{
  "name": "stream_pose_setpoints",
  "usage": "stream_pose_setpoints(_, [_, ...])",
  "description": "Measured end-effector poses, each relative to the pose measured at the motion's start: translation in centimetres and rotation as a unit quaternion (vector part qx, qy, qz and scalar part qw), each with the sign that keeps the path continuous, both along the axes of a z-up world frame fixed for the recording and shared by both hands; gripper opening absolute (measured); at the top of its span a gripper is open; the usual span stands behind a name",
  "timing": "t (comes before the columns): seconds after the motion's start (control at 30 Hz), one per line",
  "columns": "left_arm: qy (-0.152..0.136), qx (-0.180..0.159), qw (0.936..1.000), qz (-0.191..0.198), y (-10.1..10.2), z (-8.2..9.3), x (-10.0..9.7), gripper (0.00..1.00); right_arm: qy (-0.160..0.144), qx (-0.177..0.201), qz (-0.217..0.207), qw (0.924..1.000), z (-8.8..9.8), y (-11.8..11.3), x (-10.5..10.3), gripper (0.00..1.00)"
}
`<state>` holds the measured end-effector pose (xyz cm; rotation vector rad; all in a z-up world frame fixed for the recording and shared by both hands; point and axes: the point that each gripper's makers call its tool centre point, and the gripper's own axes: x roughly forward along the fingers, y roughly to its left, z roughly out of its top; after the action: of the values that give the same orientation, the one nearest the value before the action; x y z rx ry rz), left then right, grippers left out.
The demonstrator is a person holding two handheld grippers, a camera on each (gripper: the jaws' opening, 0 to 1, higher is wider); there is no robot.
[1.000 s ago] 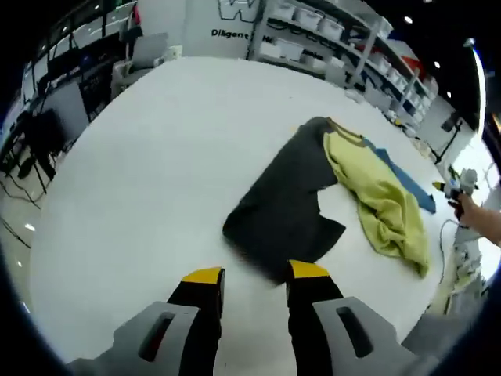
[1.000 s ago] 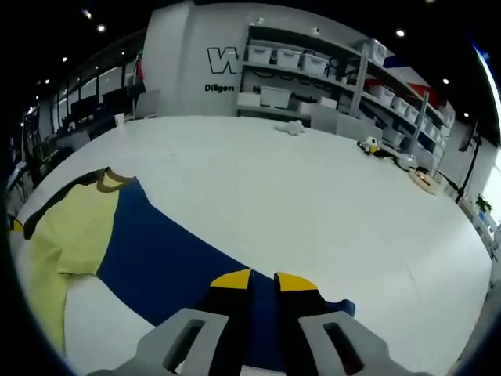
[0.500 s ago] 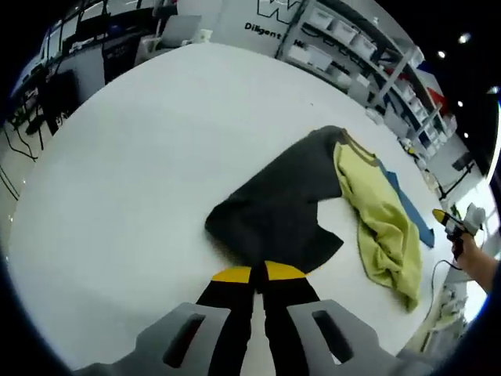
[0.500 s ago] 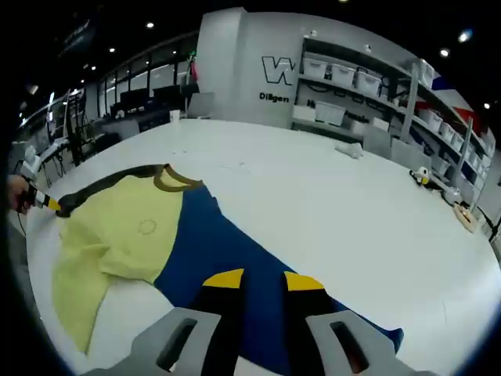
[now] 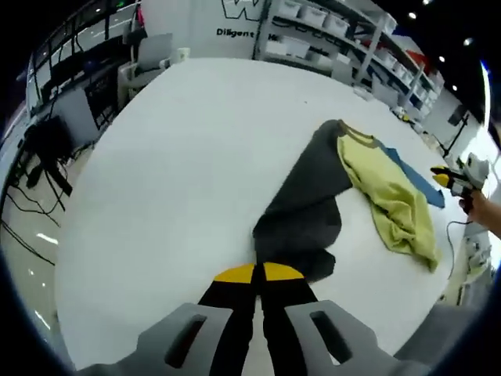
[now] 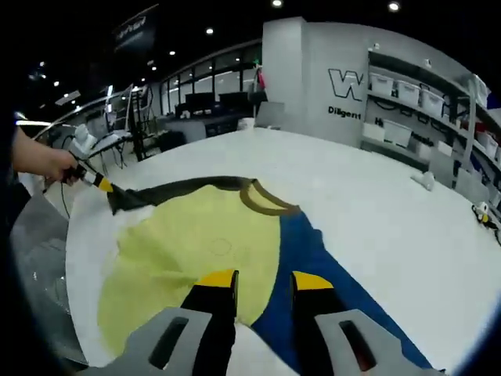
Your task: Fold the garment on the visible template until the final outline fits inside the template.
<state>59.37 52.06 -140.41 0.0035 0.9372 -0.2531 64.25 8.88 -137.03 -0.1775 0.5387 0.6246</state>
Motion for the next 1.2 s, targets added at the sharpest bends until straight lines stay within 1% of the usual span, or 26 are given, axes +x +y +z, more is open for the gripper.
stream_pose_setpoints(0.07, [0.001, 0.028, 0.9992, -0.028, 0.5, 0.4, 0.1, 0.06, 0.009, 0.007, 0.022, 0.9997, -0.2, 1.4, -0.3, 0.25])
stream_pose_setpoints(0.13, [0.006, 0.059, 0.9964, -0.060, 0.9, 0.7, 0.2, 0.06, 0.013, 0.007, 0.053, 0.9985, -0.4, 3.2, -0.8, 0.26])
stream_pose_setpoints(0.17, [0.007, 0.083, 0.9932, -0.082, 1.3, 0.9, 0.4, 0.06, 0.020, 0.009, 0.073, 0.9971, -0.7, 4.3, -1.2, 0.26])
stream_pose_setpoints(0.2, [0.007, 0.095, 0.9909, -0.095, 1.5, 1.0, 0.6, 0.06, 0.028, 0.014, 0.084, 0.9960, -0.9, 5.1, -1.5, 0.28])
stream_pose_setpoints(0.23, [0.003, 0.118, 0.9865, -0.113, 1.7, 1.3, 1.0, 0.06, 0.038, 0.010, 0.094, 0.9948, -1.5, 5.8, -1.8, 0.29])
stream_pose_setpoints(0.27, [-0.001, 0.137, 0.9821, -0.129, 2.0, 1.5, 1.4, 0.06, 0.035, 0.005, 0.106, 0.9938, -1.7, 6.3, -1.9, 0.29])
stream_pose_setpoints(0.3, [-0.008, 0.169, 0.9741, -0.150, 2.3, 2.1, 2.0, 0.06, 0.042, 0.000, 0.119, 0.9920, -2.0, 7.1, -2.3, 0.30])
stream_pose_setpoints(0.33, [-0.014, 0.180, 0.9708, -0.158, 2.5, 2.4, 2.3, 0.06, 0.048, 0.001, 0.122, 0.9913, -2.2, 7.5, -2.4, 0.30])
stream_pose_setpoints(0.37, [-0.027, 0.206, 0.9627, -0.173, 2.7, 3.2, 3.0, 0.06, 0.049, 0.000, 0.126, 0.9909, -2.4, 7.8, -2.4, 0.30])
stream_pose_setpoints(0.4, [-0.038, 0.221, 0.9575, -0.181, 3.0, 3.6, 3.7, 0.06, 0.054, -0.001, 0.135, 0.9894, -2.7, 8.4, -2.6, 0.31])
stream_pose_setpoints(0.43, [-0.055, 0.244, 0.9492, -0.192, 3.1, 4.4, 4.5, 0.06, 0.057, -0.003, 0.140, 0.9885, -2.9, 8.6, -2.8, 0.31])
stream_pose_setpoints(0.5, [-0.072, 0.268, 0.9385, -0.205, 3.3, 5.4, 5.4, 0.06, 0.061, -0.003, 0.147, 0.9872, -3.2, 9.1, -2.9, 0.32])
stream_pose_setpoints(0.53, [-0.098, 0.286, 0.9286, -0.215, 3.2, 6.4, 6.2, 0.06, 0.065, -0.001, 0.150, 0.9865, -3.3, 9.3, -3.0, 0.33])
stream_pose_setpoints(0.57, [-0.106, 0.299, 0.9224, -0.221, 3.2, 6.8, 6.5, 0.06, 0.071, -0.002, 0.153, 0.9857, -3.6, 9.4, -3.1, 0.33])
stream_pose_setpoints(0.6, [-0.124, 0.313, 0.9135, -0.229, 3.0, 7.5, 6.9, 0.06, 0.072, -0.003, 0.155, 0.9853, -3.7, 9.5, -3.1, 0.33])
stream_pose_setpoints(0.67, [-0.156, 0.325, 0.9011, -0.241, 2.4, 8.5, 7.3, 0.06, 0.078, -0.006, 0.158, 0.9844, -4.0, 9.5, -3.3, 0.34])
stream_pose_setpoints(0.73, [-0.171, 0.323, 0.8939, -0.259, 1.9, 8.4, 7.2, 0.06, 0.081, -0.006, 0.159, 0.9838, -4.1, 9.5, -3.4, 0.34])
stream_pose_setpoints(0.77, [-0.170, 0.332, 0.8867, -0.273, 1.7, 7.8, 6.7, 0.06, 0.086, -0.007, 0.160, 0.9834, -4.3, 9.4, -3.5, 0.34])
stream_pose_setpoints(0.83, [-0.151, 0.322, 0.8844, -0.302, 1.1, 5.9, 5.2, 0.06, 0.087, -0.008, 0.160, 0.9833, -4.3, 9.3, -3.6, 0.35])
stream_pose_setpoints(0.87, [-0.141, 0.334, 0.8766, -0.317, 1.1, 4.6, 4.2, 0.06, 0.089, -0.006, 0.158, 0.9833, -4.4, 9.2, -3.6, 0.35])
stream_pose_setpoints(1.0, [-0.125, 0.309, 0.8818, -0.334, 0.4, 1.1, 1.1, 0.06, 0.093, -0.007, 0.157, 0.9832, -4.5, 9.0, -3.7, 0.35])
stream_pose_setpoints(1.03, [-0.118, 0.303, 0.8840, -0.336, 0.3, 0.4, 0.5, 0.06, 0.094, -0.008, 0.157, 0.9831, -4.5, 8.9, -3.7, 0.35])
stream_pose_setpoints(1.07, [-0.103, 0.295, 0.8877, -0.338, 0.0, -0.6, -0.7, 0.06, 0.095, -0.009, 0.157, 0.9830, -4.6, 8.8, -3.8, 0.35])
stream_pose_setpoints(1.1, [-0.098, 0.293, 0.8886, -0.339, 0.0, -1.1, -1.2, 0.06, 0.096, -0.010, 0.157, 0.9828, -4.7, 8.8, -3.8, 0.35])
stream_pose_setpoints(1.17, [-0.080, 0.273, 0.9013, -0.326, -0.3, -2.2, -2.4, 0.06, 0.097, -0.011, 0.157, 0.9828, -4.7, 8.7, -3.7, 0.35])
stream_pose_setpoints(1.2, [-0.075, 0.263, 0.9059, -0.323, -0.5, -2.5, -2.9, 0.06, 0.096, -0.011, 0.156, 0.9830, -4.7, 8.6, -3.7, 0.35])
